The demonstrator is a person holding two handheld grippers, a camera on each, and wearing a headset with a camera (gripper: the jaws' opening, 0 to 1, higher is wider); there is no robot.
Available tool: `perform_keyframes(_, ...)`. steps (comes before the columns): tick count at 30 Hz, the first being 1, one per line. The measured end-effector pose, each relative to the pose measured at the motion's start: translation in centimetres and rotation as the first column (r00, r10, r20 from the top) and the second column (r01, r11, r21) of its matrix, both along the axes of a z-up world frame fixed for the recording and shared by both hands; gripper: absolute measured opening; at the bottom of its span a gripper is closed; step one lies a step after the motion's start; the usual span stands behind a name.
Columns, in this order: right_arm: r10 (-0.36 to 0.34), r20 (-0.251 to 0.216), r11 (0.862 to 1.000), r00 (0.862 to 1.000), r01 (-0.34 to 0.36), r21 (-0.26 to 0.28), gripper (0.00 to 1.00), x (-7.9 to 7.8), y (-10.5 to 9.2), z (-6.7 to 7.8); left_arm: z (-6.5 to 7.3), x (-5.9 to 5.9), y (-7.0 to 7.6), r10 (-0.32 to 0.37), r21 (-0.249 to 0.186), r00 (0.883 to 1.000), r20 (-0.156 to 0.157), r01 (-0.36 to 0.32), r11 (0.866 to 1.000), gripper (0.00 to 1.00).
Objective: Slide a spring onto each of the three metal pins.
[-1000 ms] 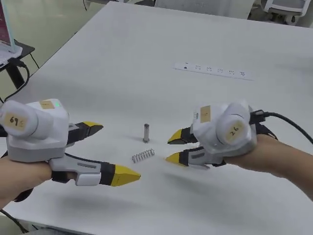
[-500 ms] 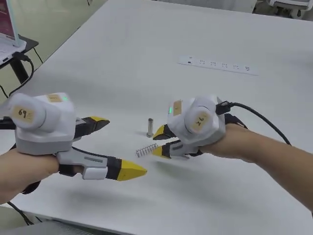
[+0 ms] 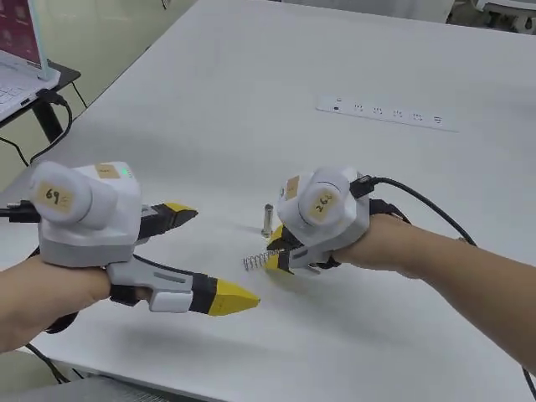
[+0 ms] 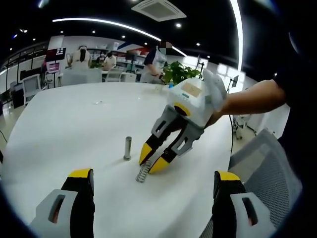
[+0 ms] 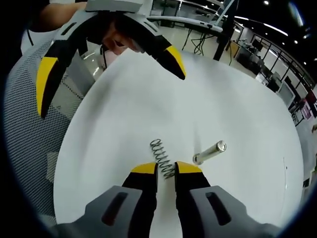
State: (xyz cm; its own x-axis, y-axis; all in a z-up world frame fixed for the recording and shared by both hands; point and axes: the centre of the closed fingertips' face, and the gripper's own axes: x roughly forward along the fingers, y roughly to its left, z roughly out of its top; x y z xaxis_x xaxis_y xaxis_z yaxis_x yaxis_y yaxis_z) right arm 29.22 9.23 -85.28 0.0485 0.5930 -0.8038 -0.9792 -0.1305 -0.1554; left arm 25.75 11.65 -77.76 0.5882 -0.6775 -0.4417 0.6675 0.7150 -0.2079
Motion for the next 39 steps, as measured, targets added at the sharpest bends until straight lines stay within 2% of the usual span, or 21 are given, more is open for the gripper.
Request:
perform_keyframes(10,0.024,-0.008,1.0,1.0,-0.024,0.018,0.09,-0.8,0.1,-0.1,0.0,0.0,-0.2,-0.002,0.004,1.0,-0.004,0.002,1.0,0.98)
perform_keyframes(18,-0.01,-0.027,0.999,1.0,0.011,0.03,0.08,-1.3,-0.7,0.2,0.1,-0.2,-0.9,-0.027,0.013,1.0,-0.006,0.027,1.0,0.98)
perform_keyframes(23,-0.042,-0.025,0.997,0.999,0.043,0.063,0.08,-1.6,-1.4,1.0,0.3,-0.2,-1.2,-0.036,0.014,0.999,-0.004,0.036,0.999,0.98)
perform_keyframes(31,-0.078,-0.009,0.992,0.997,0.078,0.096,0.08,-2.1,-3.8,2.5,0.3,-0.4,-2.5,-0.076,0.017,0.997,-0.009,0.076,0.997,0.95)
perform_keyframes(35,-0.086,0.007,0.991,0.996,0.085,0.104,0.08,-2.2,-5.3,3.6,0.4,-0.7,-3.7,-0.121,0.009,0.993,-0.016,0.121,0.993,0.88)
perform_keyframes(39,-0.103,0.018,0.989,0.995,0.1,0.11,0.08,-2.1,-6.6,4.8,0.4,-0.8,-4.8,-0.164,0.017,0.986,-0.008,0.164,0.986,0.88)
